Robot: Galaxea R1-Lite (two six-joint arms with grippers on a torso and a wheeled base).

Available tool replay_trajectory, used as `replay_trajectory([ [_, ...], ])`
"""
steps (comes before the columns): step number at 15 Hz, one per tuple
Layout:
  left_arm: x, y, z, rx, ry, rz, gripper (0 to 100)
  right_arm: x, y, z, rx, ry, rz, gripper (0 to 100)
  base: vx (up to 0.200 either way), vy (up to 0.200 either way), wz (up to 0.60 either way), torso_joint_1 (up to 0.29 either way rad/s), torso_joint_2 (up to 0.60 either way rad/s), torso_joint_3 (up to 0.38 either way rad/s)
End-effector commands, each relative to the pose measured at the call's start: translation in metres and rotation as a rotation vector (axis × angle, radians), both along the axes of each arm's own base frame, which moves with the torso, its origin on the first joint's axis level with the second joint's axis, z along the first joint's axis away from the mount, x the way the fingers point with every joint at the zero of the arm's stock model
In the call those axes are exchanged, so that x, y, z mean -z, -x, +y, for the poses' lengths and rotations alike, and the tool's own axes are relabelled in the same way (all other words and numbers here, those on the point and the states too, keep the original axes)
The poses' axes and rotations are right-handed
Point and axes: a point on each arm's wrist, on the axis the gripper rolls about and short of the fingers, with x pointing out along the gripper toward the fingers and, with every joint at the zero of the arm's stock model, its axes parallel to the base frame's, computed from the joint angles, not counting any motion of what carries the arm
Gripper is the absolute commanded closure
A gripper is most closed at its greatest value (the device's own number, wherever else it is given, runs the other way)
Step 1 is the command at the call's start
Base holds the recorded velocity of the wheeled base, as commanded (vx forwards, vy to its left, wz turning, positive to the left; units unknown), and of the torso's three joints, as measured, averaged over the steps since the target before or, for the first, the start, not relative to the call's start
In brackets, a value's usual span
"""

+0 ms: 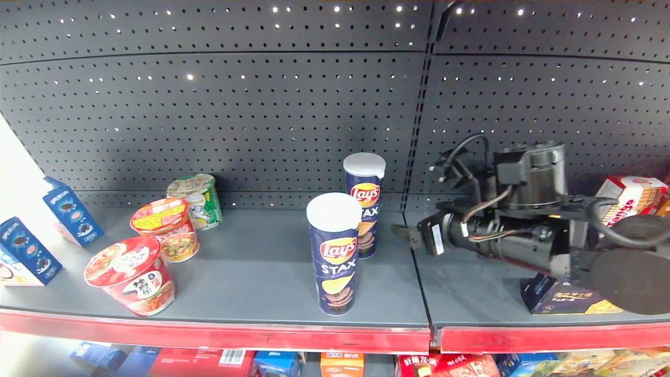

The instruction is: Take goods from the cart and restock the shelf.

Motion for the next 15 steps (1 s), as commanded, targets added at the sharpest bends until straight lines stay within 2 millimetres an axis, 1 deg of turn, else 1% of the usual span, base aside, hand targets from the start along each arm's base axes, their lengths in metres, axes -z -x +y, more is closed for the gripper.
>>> replay_trajectory([
  [1, 0.0, 0.0, 0.0, -0.001, 0.0, 0.001, 0, -0.049, 0.026, -0.053, 0.1, -0.082, -0.138, 0, 0.0, 0.0, 0.0, 0.0, 0.0, 0.0],
  [2, 0.0, 0.0, 0.0, -0.001, 0.0, 0.001, 0, -0.054, 0.03, -0.065, 0.129, -0.076, -0.159, 0, 0.0, 0.0, 0.0, 0.0, 0.0, 0.0],
  [3, 0.0, 0.0, 0.0, -0.001, 0.0, 0.001, 0, -0.061, 0.047, -0.1, 0.218, -0.049, -0.204, 0, 0.0, 0.0, 0.0, 0.0, 0.0, 0.0],
  [4, 0.0, 0.0, 0.0, -0.001, 0.0, 0.001, 0, -0.068, 0.066, -0.124, 0.283, -0.045, -0.252, 0, 0.0, 0.0, 0.0, 0.0, 0.0, 0.0],
  [5, 0.0, 0.0, 0.0, -0.001, 0.0, 0.001, 0, -0.07, 0.085, -0.14, 0.332, -0.042, -0.286, 0, 0.0, 0.0, 0.0, 0.0, 0.0, 0.0],
  [6, 0.0, 0.0, 0.0, -0.001, 0.0, 0.001, 0, -0.071, 0.098, -0.15, 0.361, -0.037, -0.306, 0, 0.0, 0.0, 0.0, 0.0, 0.0, 0.0],
  [7, 0.0, 0.0, 0.0, -0.001, 0.0, 0.001, 0, -0.064, 0.13, -0.17, 0.434, -0.025, -0.324, 0, 0.0, 0.0, 0.0, 0.0, 0.0, 0.0],
  [8, 0.0, 0.0, 0.0, -0.001, 0.0, 0.001, 0, -0.05, 0.151, -0.179, 0.486, -0.019, -0.32, 0, 0.0, 0.0, 0.0, 0.0, 0.0, 0.0],
  [9, 0.0, 0.0, 0.0, -0.001, 0.0, 0.001, 0, -0.028, 0.171, -0.183, 0.509, -0.022, -0.3, 0, 0.0, 0.0, 0.0, 0.0, 0.0, 0.0],
  [10, 0.0, 0.0, 0.0, -0.001, 0.0, 0.001, 0, -0.016, 0.18, -0.183, 0.505, -0.024, -0.288, 0, 0.0, 0.0, 0.0, 0.0, 0.0, 0.0],
  [11, 0.0, 0.0, 0.0, -0.001, 0.0, 0.001, 0, 0.024, 0.204, -0.184, 0.481, -0.029, -0.245, 0, 0.0, 0.0, 0.0, 0.0, 0.0, 0.0],
  [12, 0.0, 0.0, 0.0, -0.001, 0.0, 0.001, 0, 0.024, 0.204, -0.184, 0.481, -0.029, -0.245, 0, 0.0, 0.0, 0.0, 0.0, 0.0, 0.0],
  [13, 0.0, 0.0, 0.0, -0.001, 0.0, 0.0, 0, 0.065, 0.227, -0.184, 0.417, -0.042, -0.21, 0, 0.0, 0.0, 0.0, 0.0, 0.0, 0.0],
  [14, 0.0, 0.0, 0.0, -0.001, 0.0, 0.001, 0, 0.079, 0.233, -0.184, 0.416, -0.059, -0.194, 0, 0.0, 0.0, 0.0, 0.0, 0.0, 0.0],
  [15, 0.0, 0.0, 0.0, -0.001, 0.0, 0.001, 0, 0.094, 0.244, -0.184, 0.441, -0.091, -0.21, 0, 0.0, 0.0, 0.0, 0.0, 0.0, 0.0],
])
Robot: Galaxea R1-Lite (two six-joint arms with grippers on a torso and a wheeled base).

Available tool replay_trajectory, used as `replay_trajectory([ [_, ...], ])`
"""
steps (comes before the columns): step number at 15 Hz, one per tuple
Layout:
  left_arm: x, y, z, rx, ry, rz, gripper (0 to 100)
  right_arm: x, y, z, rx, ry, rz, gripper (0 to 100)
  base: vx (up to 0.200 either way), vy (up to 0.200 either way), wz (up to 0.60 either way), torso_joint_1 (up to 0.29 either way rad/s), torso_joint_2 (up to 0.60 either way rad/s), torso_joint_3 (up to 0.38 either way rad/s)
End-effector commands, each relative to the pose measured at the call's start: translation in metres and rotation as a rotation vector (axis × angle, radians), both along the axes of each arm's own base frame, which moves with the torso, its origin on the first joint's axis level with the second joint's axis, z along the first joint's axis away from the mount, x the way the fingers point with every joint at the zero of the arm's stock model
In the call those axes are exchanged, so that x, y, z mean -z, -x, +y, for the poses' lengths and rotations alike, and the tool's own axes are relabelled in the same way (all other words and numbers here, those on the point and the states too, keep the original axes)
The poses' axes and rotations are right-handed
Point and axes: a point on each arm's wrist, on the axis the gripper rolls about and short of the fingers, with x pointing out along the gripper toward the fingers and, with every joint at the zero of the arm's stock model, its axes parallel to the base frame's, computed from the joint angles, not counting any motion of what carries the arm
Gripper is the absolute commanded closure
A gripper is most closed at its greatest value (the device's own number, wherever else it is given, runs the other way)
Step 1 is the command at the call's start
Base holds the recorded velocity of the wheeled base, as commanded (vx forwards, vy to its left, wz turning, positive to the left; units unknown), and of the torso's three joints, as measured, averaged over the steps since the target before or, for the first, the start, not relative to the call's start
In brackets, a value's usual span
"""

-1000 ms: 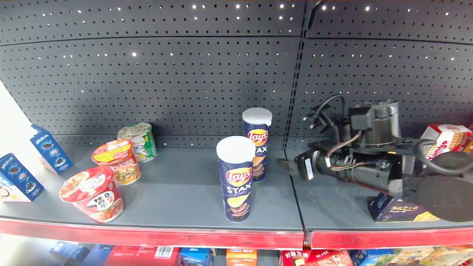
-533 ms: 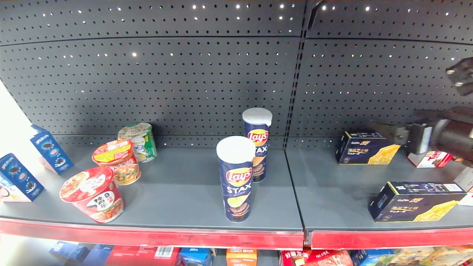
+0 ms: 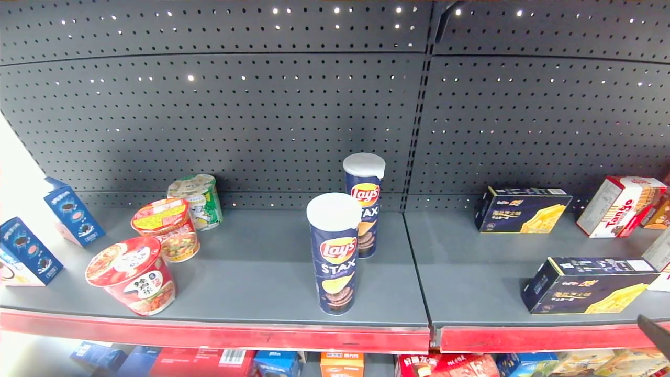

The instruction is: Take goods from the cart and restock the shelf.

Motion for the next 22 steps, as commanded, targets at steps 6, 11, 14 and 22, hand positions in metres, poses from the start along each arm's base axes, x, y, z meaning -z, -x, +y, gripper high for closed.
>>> replay_trajectory([
  [6, 0.0, 0.0, 0.0, -0.001, 0.0, 0.001, 0, 0.075, 0.064, 0.0, 0.045, -0.148, -0.031, 0, 0.0, 0.0, 0.0, 0.0, 0.0, 0.0],
  [11, 0.0, 0.0, 0.0, -0.001, 0.002, 0.001, 0, 0.077, 0.074, -0.001, 0.01, -0.165, -0.189, 0, 0.0, 0.0, 0.0, 0.0, 0.0, 0.0],
  [14, 0.0, 0.0, 0.0, -0.001, 0.0, 0.001, 0, 0.077, 0.074, -0.002, 0.049, -0.161, -0.191, 0, 0.0, 0.0, 0.0, 0.0, 0.0, 0.0],
  [22, 0.0, 0.0, 0.0, 0.008, -0.004, 0.002, 0, 0.077, 0.075, 0.002, -0.105, -0.086, -0.168, 0, 0.0, 0.0, 0.0, 0.0, 0.0, 0.0],
])
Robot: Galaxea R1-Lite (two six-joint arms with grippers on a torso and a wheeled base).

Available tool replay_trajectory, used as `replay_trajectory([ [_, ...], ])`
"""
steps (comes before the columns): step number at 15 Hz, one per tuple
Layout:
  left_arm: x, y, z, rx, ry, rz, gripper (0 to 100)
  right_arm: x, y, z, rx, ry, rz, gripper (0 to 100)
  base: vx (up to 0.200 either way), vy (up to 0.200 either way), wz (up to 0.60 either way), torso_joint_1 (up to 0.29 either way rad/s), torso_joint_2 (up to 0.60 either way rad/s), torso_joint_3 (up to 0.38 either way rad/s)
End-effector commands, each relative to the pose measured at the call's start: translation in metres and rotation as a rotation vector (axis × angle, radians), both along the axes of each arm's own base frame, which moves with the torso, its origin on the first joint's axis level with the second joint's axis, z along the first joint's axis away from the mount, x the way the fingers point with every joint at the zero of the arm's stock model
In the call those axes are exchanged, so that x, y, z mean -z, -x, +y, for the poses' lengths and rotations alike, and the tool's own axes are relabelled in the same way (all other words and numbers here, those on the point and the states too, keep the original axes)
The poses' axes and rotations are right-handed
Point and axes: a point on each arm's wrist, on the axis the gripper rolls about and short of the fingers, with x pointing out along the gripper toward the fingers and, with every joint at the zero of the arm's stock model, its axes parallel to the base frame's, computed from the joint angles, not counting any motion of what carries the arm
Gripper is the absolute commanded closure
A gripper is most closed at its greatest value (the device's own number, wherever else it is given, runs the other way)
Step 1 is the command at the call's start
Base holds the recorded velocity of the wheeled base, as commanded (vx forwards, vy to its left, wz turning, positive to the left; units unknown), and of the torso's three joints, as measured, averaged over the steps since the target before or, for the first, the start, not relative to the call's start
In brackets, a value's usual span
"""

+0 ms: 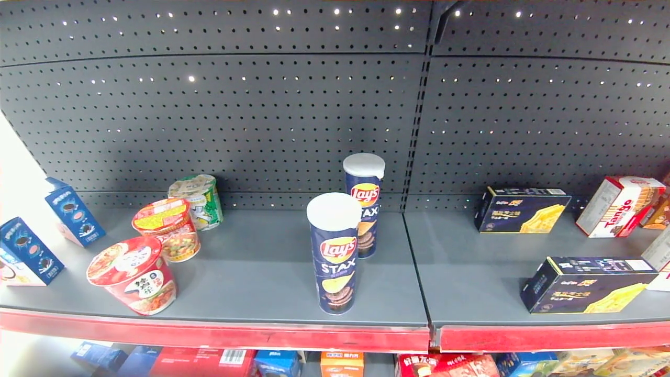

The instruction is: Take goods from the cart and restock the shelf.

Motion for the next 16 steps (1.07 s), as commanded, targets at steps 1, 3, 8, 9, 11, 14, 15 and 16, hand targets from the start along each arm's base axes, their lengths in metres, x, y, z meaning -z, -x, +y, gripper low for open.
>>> replay_trajectory([
  [1, 0.0, 0.0, 0.0, 0.006, -0.004, 0.001, 0, -0.001, 0.0, 0.0, -0.01, 0.003, 0.013, 0, 0.0, 0.0, 0.0, 0.0, 0.0, 0.0],
  [3, 0.0, 0.0, 0.0, 0.024, -0.011, 0.002, 0, 0.0, 0.001, 0.0, -0.012, 0.0, 0.027, 0, 0.0, 0.0, 0.0, 0.0, 0.0, 0.0],
  [8, -0.134, -0.074, -0.006, 0.233, -0.206, 0.13, 0, -0.001, 0.001, 0.0, -0.018, -0.003, 0.032, 0, 0.0, 0.0, 0.0, 0.0, 0.0, 0.0],
  [9, -0.136, -0.087, -0.007, 0.238, -0.273, 0.17, 0, -0.001, 0.001, 0.0, -0.018, 0.003, 0.031, 0, 0.0, 0.0, 0.0, 0.0, 0.0, 0.0],
  [11, -0.13, -0.107, -0.009, 0.261, -0.378, 0.251, 0, -0.001, 0.001, 0.0, -0.018, 0.003, 0.029, 0, 0.0, 0.0, 0.0, 0.0, 0.0, 0.0],
  [14, -0.13, -0.149, -0.027, 0.258, -0.436, 0.275, 0, -0.001, 0.001, 0.0, -0.02, 0.003, 0.026, 0, 0.0, 0.0, 0.0, 0.0, 0.0, 0.0],
  [15, -0.131, -0.161, -0.036, 0.268, -0.424, 0.272, 0, -0.001, 0.001, 0.0, -0.02, 0.003, 0.026, 0, 0.0, 0.0, 0.0, 0.0, 0.0, 0.0],
  [16, -0.132, -0.173, -0.048, 0.283, -0.423, 0.288, 0, -0.001, 0.001, 0.0, -0.02, 0.003, 0.026, 0, 0.0, 0.0, 0.0, 0.0, 0.0, 0.0],
])
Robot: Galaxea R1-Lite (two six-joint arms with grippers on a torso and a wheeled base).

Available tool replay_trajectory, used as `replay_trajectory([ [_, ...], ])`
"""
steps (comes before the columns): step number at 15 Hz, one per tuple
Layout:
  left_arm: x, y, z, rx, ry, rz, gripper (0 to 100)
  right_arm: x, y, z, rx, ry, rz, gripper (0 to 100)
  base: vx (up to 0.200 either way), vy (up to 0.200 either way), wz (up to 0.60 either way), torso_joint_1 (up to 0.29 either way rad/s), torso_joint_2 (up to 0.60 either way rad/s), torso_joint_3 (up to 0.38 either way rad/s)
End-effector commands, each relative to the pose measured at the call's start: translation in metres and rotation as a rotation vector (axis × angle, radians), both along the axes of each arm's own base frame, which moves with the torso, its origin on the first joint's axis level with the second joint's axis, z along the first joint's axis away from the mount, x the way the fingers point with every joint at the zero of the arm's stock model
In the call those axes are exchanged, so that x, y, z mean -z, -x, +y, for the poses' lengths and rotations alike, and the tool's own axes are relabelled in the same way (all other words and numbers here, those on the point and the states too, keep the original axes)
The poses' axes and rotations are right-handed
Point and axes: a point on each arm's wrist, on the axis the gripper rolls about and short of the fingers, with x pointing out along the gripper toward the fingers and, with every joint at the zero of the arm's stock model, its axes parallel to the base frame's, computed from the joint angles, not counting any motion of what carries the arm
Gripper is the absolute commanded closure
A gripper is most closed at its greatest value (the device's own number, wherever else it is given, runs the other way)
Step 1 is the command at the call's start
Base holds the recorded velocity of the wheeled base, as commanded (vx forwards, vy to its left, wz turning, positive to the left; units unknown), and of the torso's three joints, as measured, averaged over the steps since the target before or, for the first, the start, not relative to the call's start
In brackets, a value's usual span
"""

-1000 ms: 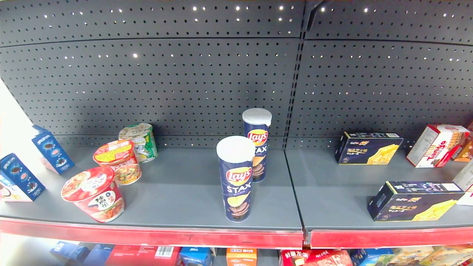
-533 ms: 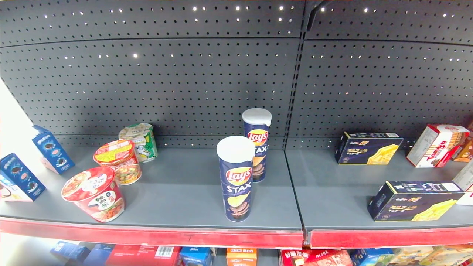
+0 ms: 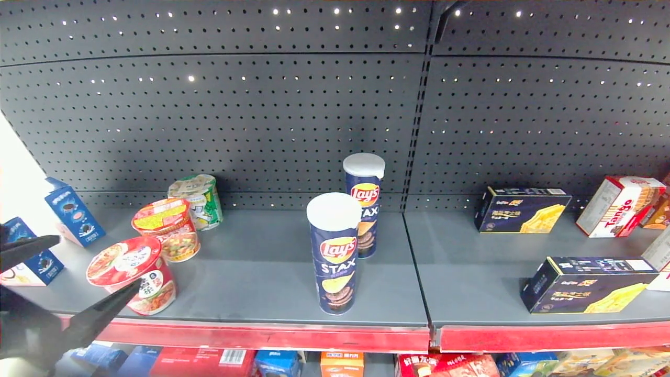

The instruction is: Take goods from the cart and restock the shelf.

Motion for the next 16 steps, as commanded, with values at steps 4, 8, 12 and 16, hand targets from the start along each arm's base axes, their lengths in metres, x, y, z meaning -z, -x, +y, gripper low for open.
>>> replay_trajectory([
  [4, 0.004, -0.069, -0.066, -0.007, 0.017, 0.128, 0, 0.0, 0.0, 0.0, 0.002, 0.0, 0.006, 0, 0.0, 0.0, 0.0, 0.0, 0.0, 0.0],
  [8, 0.018, -0.081, -0.087, -0.077, 0.001, 0.174, 0, 0.0, 0.0, 0.0, 0.004, 0.001, 0.005, 0, 0.0, 0.0, 0.0, 0.0, 0.0, 0.0],
  [12, 0.039, -0.098, -0.121, -0.122, 0.057, 0.158, 0, 0.0, 0.0, 0.0, 0.007, 0.0, 0.004, 0, 0.0, 0.0, 0.0, 0.0, 0.0, 0.0],
  [16, 0.049, -0.103, -0.145, -0.135, 0.054, 0.158, 0, 0.0, 0.0, 0.0, 0.008, 0.0, 0.004, 0, 0.0, 0.0, 0.0, 0.0, 0.0, 0.0],
])
